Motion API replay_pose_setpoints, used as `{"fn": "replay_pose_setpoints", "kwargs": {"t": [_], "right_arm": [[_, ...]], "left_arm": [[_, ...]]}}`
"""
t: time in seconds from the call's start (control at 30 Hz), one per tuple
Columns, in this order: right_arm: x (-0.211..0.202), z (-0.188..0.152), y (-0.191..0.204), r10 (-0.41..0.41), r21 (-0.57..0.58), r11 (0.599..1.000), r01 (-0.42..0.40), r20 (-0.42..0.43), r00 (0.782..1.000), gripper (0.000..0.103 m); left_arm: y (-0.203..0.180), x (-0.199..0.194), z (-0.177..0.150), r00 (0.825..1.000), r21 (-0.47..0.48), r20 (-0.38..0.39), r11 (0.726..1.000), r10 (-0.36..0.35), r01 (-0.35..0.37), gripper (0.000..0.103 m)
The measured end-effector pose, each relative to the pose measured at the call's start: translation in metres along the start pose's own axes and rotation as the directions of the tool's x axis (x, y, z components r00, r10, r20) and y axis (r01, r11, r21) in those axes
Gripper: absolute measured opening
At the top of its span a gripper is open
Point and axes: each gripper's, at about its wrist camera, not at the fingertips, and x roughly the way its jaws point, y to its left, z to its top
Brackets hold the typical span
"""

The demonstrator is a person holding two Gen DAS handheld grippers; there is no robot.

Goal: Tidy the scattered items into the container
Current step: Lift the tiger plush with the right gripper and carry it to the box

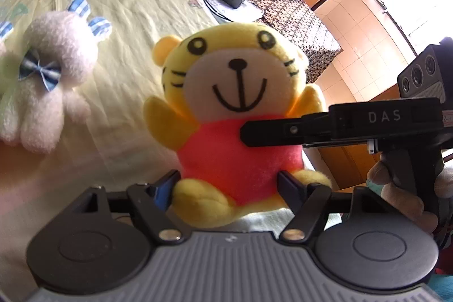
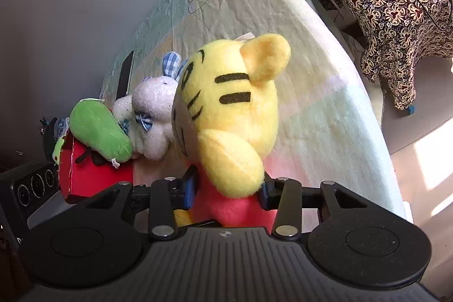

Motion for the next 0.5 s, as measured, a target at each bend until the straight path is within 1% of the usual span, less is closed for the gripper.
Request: {"fn": "replay_pose_setpoints", "kwargs": {"t": [0.07,0.13,0.23,0.3,0.4,0.5], "right_arm": [[-0.002,-0.005,0.003,0.006,-0.011,1.000,-0.006,0.003,1.000,0.043],[-0.009,-0.007,0.007,0.029,-0.012,0.999,-0.029,0.014,0.999,0.043],[-0.017,-0.007,0.018,0.056,-0.034,0.998,-0.055,0.023,0.998,0.042],[-0.023,-0.007,0.032,0.083,-0.067,0.994,-0.081,0.036,0.996,0.042],[-0.031,-0.005,0.057,0.130,-0.119,0.985,-0.123,0.052,0.990,0.042],[-0.033,-0.003,0.086,0.171,-0.174,0.972,-0.157,0.071,0.983,0.042]], "left_arm": [[-0.006,-0.005,-0.001,1.000,0.013,0.013,1.000,0.001,-0.001,0.068],[-0.010,-0.015,-0.003,0.999,0.026,0.040,1.000,0.008,-0.009,0.068],[-0.013,-0.034,-0.004,0.996,0.021,0.087,1.000,0.003,-0.005,0.068],[-0.014,-0.048,-0.004,0.992,0.017,0.128,1.000,0.005,-0.007,0.068],[-0.015,-0.081,-0.006,0.979,0.016,0.205,1.000,0.020,-0.024,0.068],[-0.012,-0.115,-0.008,0.959,0.011,0.280,0.999,0.041,-0.046,0.068]]}}
